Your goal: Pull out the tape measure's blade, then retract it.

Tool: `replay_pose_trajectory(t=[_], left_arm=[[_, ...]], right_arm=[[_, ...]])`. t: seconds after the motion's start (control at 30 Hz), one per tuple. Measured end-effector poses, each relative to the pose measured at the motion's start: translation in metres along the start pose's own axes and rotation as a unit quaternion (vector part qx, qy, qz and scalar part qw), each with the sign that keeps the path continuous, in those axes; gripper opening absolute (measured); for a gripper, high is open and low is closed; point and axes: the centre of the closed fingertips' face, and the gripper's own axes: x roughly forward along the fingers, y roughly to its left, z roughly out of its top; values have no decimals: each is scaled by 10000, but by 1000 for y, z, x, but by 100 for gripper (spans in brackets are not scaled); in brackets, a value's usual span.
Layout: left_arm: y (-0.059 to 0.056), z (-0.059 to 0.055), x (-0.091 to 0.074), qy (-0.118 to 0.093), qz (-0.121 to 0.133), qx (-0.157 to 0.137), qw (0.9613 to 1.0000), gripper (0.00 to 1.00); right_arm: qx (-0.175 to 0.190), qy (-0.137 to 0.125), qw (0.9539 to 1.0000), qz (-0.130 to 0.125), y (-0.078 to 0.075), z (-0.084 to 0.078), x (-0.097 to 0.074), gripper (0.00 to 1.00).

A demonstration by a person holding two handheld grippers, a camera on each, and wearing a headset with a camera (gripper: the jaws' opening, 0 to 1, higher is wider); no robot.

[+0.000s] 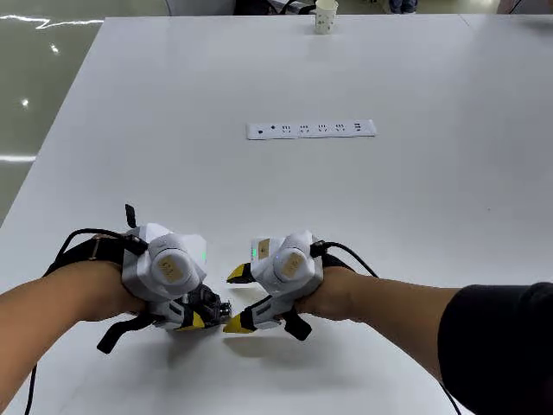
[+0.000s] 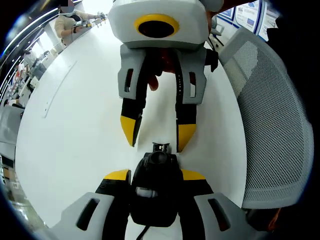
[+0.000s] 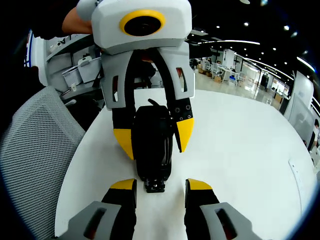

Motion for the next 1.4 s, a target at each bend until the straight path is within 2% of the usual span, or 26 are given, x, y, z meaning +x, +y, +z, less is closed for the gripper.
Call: replay_pose_trajectory(t=[0.43,0.53,0.77,0.8,0.83,0.97,1.4], left_arm=[[0,0,0,-27,4,-13,10000,32],[0,0,0,-34,11,-17,10000,32],[0,0,0,-89,-17,-15,10000,32],[0,0,0,-97,-16,-18,9999,32],[0,0,-1,-102,-14,-14,9999,32],[1,-1,-2,-216,-48,-26,9998,31],[1,0,-3,-256,-38,-41,9997,31]], right_arm=[[-198,218,9995,117,9,-7,10,16],[-217,255,9994,85,7,-8,10,12],[10,350,9993,110,6,-8,9,12],[5,353,9993,138,6,-9,10,12],[-177,329,9992,172,6,-8,10,11],[-90,287,9994,194,6,-9,9,10],[-78,438,9987,249,7,-14,5,9]])
